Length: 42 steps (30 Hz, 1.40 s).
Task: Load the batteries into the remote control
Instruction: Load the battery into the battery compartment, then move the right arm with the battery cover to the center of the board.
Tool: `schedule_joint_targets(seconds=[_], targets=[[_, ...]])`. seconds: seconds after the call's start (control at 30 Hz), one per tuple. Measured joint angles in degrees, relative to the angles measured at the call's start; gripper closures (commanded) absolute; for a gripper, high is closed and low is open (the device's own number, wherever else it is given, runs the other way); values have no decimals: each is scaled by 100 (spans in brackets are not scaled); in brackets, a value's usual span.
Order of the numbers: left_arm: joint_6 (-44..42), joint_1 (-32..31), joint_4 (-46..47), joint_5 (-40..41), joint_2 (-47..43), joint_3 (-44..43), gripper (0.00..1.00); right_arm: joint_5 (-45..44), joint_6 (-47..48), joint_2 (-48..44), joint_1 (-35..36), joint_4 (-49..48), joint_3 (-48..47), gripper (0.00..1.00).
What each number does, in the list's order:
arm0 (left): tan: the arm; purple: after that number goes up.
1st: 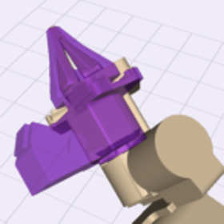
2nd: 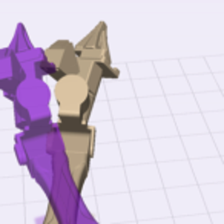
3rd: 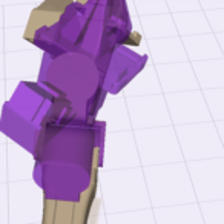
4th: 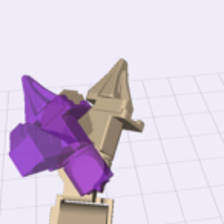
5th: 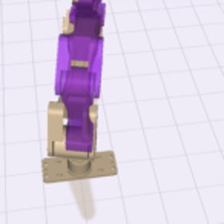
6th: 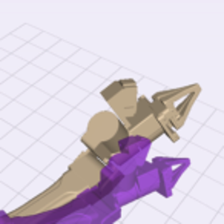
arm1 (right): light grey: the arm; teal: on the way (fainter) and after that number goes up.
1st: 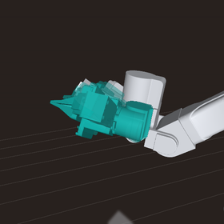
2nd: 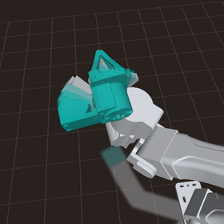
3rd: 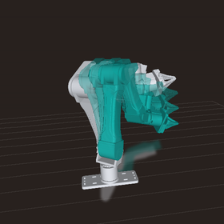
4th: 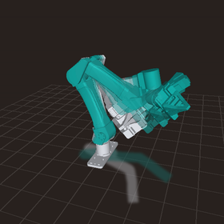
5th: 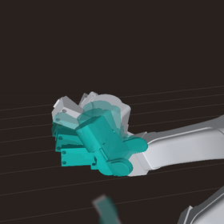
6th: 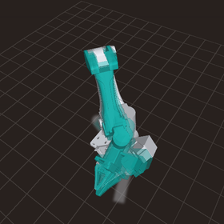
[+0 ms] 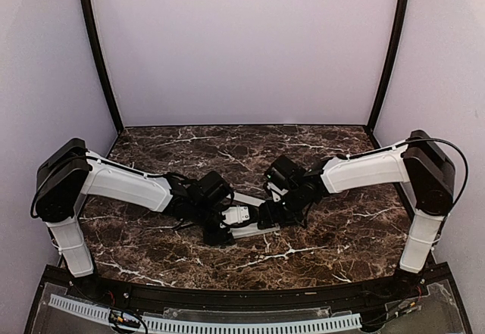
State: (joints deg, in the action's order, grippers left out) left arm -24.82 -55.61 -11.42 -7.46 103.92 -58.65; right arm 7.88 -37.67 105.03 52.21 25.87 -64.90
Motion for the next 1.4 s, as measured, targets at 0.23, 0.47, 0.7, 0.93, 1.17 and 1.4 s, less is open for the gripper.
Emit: schedule_joint_targets(seconds=[0.23,0.47,0.7,0.93,1.17,1.4], targets=[[-2,0,0,17,0,0,50,-181,55,2,31,33,-22,44],[-2,0,0,44,0,0,50,-291,94,2,37,55,-33,32],[-2,2,-2,46,0,-2,50,-321,254,-26,37,101,-31,29],[-2,4,0,63,-7,-2,45,-293,520,-599,-33,487,-151,47],[20,52,11,37,-363,90,31,-9,632,-1126,-122,411,-323,92],[577,553,96,-424,-1379,94,22,584,529,-492,-138,323,-289,100]])
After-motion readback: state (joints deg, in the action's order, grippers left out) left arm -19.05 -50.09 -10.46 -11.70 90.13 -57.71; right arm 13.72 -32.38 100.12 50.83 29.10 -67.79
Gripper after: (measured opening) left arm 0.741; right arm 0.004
